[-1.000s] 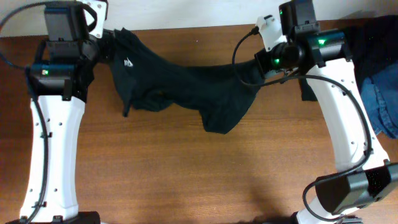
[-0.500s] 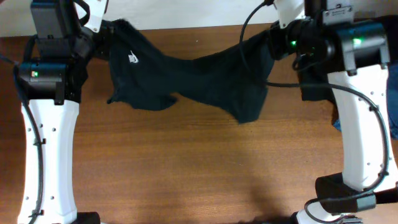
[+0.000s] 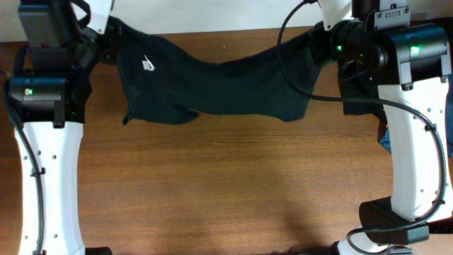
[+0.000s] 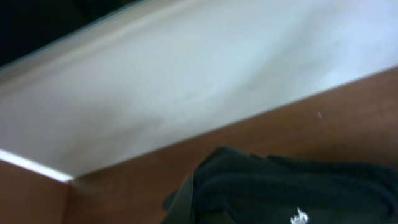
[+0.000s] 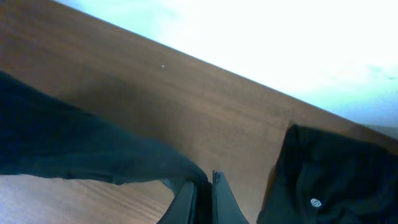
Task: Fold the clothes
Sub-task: 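Raise both grippers higher, lifting the black T-shirt off the table, then lower both grippers, laying the T-shirt's held edge down toward the table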
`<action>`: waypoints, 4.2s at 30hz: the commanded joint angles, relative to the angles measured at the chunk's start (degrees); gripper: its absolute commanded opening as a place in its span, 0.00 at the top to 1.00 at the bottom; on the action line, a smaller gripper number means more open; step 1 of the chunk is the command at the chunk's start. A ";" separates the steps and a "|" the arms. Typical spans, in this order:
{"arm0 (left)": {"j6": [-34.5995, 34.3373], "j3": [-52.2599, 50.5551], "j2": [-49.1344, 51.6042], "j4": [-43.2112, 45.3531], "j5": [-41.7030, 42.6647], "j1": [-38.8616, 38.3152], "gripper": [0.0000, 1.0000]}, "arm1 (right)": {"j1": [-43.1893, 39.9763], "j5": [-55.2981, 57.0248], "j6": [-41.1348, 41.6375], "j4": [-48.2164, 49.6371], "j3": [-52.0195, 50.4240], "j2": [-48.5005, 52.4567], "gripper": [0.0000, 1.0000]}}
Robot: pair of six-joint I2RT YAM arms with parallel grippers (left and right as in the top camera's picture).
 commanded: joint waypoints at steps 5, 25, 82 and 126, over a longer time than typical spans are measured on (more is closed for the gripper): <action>0.76 1.42 -0.26 7.98 0.66 1.14 1.00 | 0.20 0.92 0.46 5.68 0.90 -0.39 0.96; 16.94 1.42 16.94 37.57 0.81 2.97 1.00 | -1.40 5.16 0.44 29.42 0.90 8.33 0.96; 11.02 10.19 25.57 8.61 18.60 13.44 1.00 | -6.23 3.58 -4.72 20.70 0.46 13.00 0.96; -8.63 -2.82 25.51 -42.64 12.48 5.86 1.00 | -3.76 -12.07 -2.34 -8.46 -34.25 13.03 0.96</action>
